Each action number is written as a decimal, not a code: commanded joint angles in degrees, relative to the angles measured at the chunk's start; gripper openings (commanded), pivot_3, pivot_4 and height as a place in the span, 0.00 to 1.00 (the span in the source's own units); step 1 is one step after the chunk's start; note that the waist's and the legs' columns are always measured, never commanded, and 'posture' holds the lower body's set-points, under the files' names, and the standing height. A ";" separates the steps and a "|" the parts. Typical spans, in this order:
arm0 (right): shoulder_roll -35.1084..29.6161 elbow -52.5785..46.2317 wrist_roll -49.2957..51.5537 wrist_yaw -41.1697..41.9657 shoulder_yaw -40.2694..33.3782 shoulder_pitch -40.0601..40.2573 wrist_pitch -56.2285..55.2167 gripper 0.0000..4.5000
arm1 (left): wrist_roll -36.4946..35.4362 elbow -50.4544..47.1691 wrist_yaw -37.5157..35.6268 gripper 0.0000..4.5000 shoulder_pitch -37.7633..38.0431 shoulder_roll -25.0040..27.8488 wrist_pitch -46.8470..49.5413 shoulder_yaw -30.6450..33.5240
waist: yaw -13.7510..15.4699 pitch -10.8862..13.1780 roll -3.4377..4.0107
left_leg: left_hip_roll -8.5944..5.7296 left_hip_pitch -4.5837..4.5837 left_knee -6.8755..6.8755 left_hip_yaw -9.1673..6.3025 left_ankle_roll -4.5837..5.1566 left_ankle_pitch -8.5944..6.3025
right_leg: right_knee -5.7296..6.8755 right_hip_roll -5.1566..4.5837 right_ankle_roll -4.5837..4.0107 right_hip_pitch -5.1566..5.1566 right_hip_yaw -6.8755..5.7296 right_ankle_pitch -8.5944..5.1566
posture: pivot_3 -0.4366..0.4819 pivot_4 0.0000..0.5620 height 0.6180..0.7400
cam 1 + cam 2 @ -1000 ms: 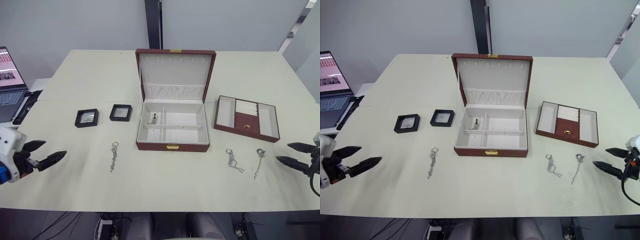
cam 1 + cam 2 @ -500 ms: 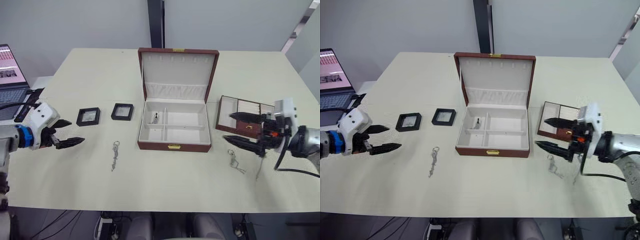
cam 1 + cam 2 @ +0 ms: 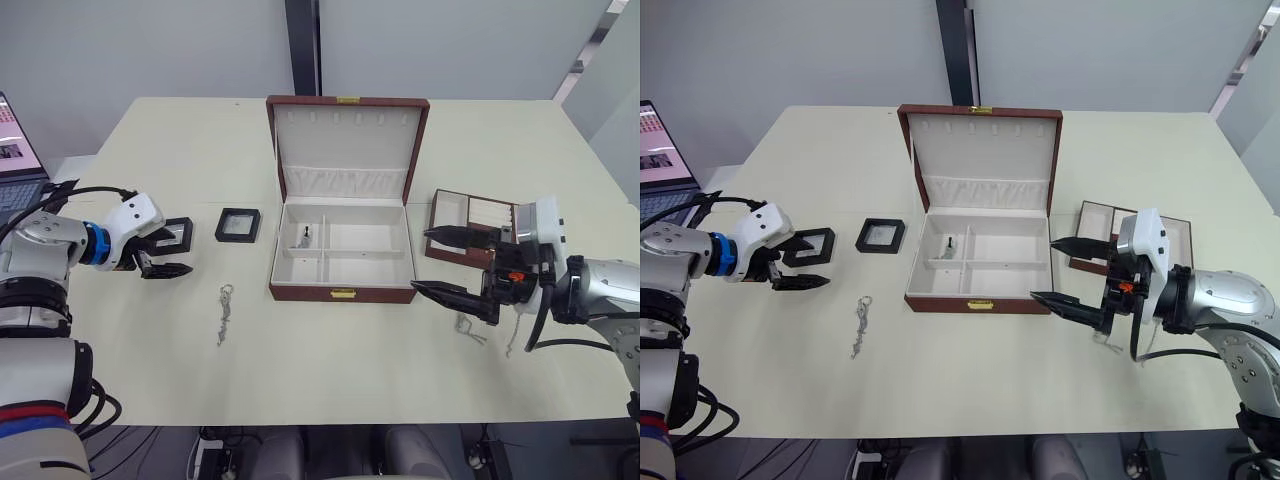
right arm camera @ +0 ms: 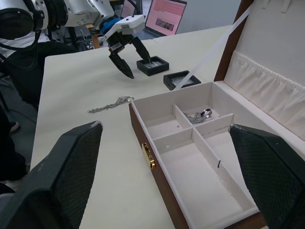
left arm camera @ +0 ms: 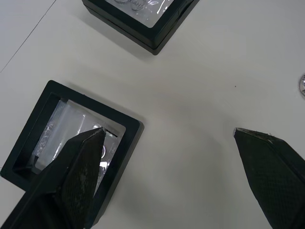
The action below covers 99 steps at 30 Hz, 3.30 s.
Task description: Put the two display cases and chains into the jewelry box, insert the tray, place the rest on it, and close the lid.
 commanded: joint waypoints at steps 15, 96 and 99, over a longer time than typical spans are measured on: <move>-1.08 -3.03 1.57 -2.57 -1.14 1.06 -0.20 1.00 | 4.88 7.21 6.99 0.99 -2.40 -2.96 -2.01 -0.35 | 0.24 -0.02 0.01 | -0.07 0.04 0.03 0.00 0.00 0.01 | 0.03 -0.17 0.00 0.05 -0.01 0.00 | 0.48 0.27 1.00; 1.36 -15.60 -0.64 -14.45 -21.55 29.32 -2.86 1.00 | -2.45 -24.57 -7.31 0.00 -18.14 -31.95 21.90 -18.05 | 0.41 0.02 -0.07 | -0.17 -0.01 0.06 0.09 0.01 0.02 | -0.05 0.18 0.00 0.15 0.21 0.00 | 0.48 0.27 1.00; 1.71 -16.66 -0.33 -15.12 -22.96 31.04 -2.72 1.00 | -1.02 -19.42 -6.51 0.00 -19.40 -34.24 17.68 -18.25 | 0.34 0.02 -0.07 | -0.19 -0.01 0.06 0.08 0.01 0.02 | -0.03 0.20 0.00 0.15 0.19 0.00 | 0.48 0.27 1.00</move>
